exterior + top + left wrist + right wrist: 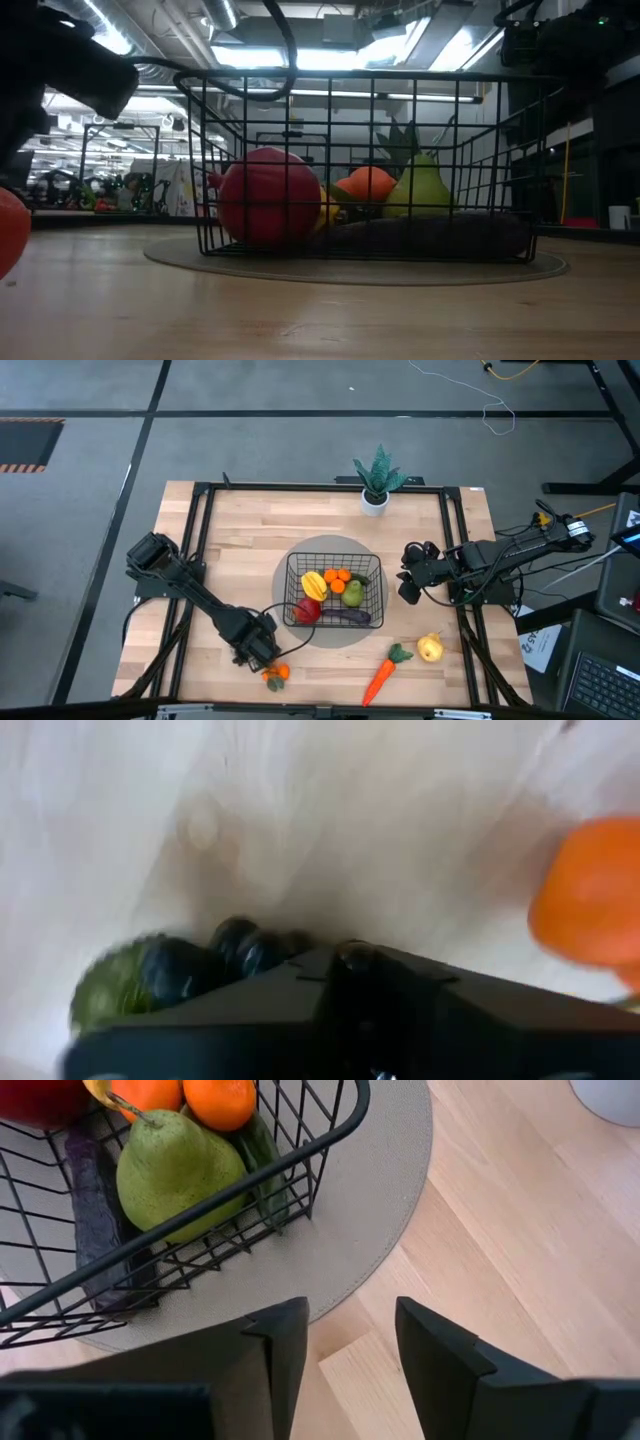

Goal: Build produce basket
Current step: Put the grapes into the black wire basket

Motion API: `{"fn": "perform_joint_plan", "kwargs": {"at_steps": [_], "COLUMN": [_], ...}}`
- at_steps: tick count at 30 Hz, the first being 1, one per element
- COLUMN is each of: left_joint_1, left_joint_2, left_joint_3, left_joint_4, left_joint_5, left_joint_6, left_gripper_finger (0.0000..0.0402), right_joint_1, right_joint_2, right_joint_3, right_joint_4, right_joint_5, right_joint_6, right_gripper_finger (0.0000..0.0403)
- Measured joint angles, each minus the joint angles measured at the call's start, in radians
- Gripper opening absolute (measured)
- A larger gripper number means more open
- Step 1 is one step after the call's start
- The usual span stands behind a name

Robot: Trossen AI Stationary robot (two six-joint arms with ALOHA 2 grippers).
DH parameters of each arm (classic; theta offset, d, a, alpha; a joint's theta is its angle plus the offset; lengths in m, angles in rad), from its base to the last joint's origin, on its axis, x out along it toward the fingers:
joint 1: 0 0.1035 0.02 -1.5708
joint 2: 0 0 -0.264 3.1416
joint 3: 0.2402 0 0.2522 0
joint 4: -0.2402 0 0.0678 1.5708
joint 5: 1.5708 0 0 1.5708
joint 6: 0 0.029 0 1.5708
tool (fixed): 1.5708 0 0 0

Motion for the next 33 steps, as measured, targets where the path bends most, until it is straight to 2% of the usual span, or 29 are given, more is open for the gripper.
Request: {"fn": "perform_joint_plan", "kwargs": {"at_steps": [3,8,17,21,25,30,33], "left_joint_1": [0.003,0.010,0.076,0.116,0.157,0.205,0.261], "left_joint_2": [0.000,-0.003,-0.083,-0.165,-0.253,-0.387,-0.472], "left_joint_3": [0.000,0.000,0.002,0.002,0.002,0.003,0.003], "left_joint_4": [0.001,0.001,-0.081,-0.156,-0.207,-0.184,-0.166], "left_joint_5": [0.044,0.068,0.230,0.298,0.314,0.301,0.268], "left_joint_6": [-0.002,0.009,0.109,0.128,0.107,0.337,0.393], "left_gripper_finger": [0.0011,0.0005,0.0002,0.0001,0.0000,0.0000,0.0000], "right_joint_1": [0.000,0.000,0.000,0.000,0.000,0.000,0.000], "right_joint_2": [0.000,0.000,0.000,0.000,0.000,0.001,0.000], "right_joint_3": [0.000,0.000,0.000,0.000,0.000,0.000,0.000], "right_joint_4": [0.000,0.001,0.015,0.029,0.032,0.032,0.032], "right_joint_5": [0.000,0.000,0.001,0.001,0.001,0.001,0.001], "right_joint_6": [0.000,0.001,0.001,0.001,0.000,-0.004,-0.008], "right_gripper_finger": [0.0145,0.0145,0.0145,0.0145,0.0145,0.0145,0.0145]}}
